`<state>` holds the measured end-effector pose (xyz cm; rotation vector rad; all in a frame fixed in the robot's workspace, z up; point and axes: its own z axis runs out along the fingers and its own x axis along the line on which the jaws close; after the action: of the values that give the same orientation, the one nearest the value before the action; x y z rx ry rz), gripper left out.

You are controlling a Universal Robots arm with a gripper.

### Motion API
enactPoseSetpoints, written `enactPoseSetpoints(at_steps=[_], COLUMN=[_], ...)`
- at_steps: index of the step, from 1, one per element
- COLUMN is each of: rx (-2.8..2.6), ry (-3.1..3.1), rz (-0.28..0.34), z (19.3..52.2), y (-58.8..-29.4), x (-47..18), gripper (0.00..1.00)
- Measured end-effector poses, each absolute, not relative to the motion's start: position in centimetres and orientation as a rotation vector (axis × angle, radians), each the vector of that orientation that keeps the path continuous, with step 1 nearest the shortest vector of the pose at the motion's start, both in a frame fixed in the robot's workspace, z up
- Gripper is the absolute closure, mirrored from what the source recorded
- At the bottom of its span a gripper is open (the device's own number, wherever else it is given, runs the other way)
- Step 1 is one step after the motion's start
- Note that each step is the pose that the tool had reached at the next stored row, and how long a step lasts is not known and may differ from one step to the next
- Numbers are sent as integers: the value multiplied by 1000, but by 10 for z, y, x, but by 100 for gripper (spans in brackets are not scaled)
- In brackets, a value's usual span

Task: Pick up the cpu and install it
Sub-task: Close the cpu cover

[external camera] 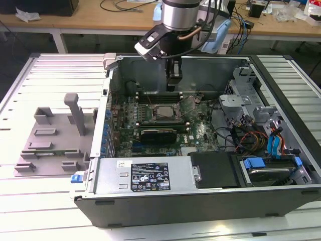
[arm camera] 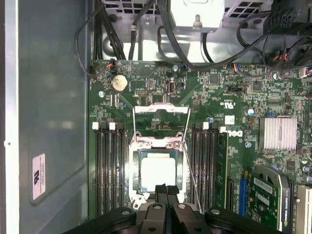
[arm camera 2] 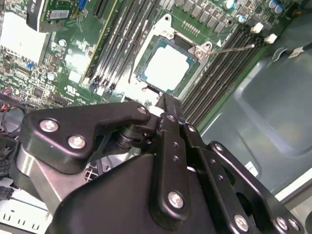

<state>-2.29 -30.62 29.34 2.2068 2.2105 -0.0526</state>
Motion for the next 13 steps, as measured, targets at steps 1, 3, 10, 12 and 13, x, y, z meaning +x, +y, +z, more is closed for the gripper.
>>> enactPoseSetpoints(at_steps=[1,3,10,12,13], rx=[2207,2207,2236,2248,2248], ry=[2211,2211,2241,2255,2255], rz=[-53,-53,-30,-16,-17], z=[293,293,292,286,280], y=[-306,-306,-307,-309,-309], x=[-22,-22,40,60,65], gripper=[89,89,89,89,89])
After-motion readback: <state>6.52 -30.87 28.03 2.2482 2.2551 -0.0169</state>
